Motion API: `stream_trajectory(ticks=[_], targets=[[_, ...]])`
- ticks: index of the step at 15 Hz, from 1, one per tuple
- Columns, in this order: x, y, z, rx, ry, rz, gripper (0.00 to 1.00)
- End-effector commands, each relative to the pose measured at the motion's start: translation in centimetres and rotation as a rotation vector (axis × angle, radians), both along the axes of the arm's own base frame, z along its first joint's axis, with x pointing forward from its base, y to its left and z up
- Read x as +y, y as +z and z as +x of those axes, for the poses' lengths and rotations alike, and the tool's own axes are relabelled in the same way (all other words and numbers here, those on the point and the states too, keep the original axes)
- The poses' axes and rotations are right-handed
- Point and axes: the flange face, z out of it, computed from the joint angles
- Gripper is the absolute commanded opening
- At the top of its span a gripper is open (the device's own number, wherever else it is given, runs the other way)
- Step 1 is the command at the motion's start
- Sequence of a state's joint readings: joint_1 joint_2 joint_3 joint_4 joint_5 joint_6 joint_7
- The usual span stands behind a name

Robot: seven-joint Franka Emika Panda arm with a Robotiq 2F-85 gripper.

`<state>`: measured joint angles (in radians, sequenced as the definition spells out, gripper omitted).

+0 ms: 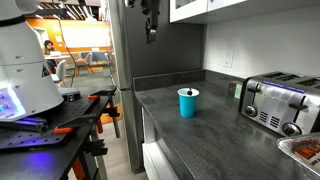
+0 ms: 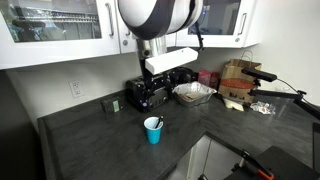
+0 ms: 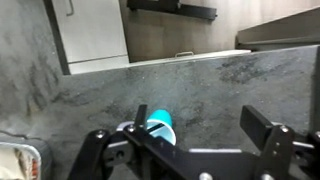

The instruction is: Remove the marker from the cup and place it on the table

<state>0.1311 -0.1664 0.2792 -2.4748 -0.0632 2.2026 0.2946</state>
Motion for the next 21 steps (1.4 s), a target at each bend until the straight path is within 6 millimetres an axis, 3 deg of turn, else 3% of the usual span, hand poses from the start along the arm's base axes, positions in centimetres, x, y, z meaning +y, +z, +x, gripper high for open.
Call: stream_trajectory(ticks=[1, 5, 7, 8, 10, 14, 17, 18, 19, 21], targets=[[1.5, -3.1, 4.9, 0.067, 0.18, -0.057, 1.0], [2.7, -7.2, 9.4, 0.145, 0.378, -0.065, 1.0], [3.0, -8.7, 10.6, 0.211, 0.461, -0.052, 1.0], [2.7, -8.3, 9.6, 0.148, 0.39, -0.037, 1.0], [2.9, -9.4, 10.5, 0.184, 0.432, -0.03, 1.0], [3.2, -9.1, 10.6, 0.192, 0.441, -0.034, 1.0], [1.7, -10.9, 11.5, 0.182, 0.492, -0.049, 1.0], [1.2, -11.4, 12.0, 0.17, 0.528, -0.061, 0.97], [0.7, -12.1, 12.5, 0.165, 0.559, -0.062, 0.8], [0.0, -13.1, 13.5, 0.144, 0.627, -0.023, 0.69]])
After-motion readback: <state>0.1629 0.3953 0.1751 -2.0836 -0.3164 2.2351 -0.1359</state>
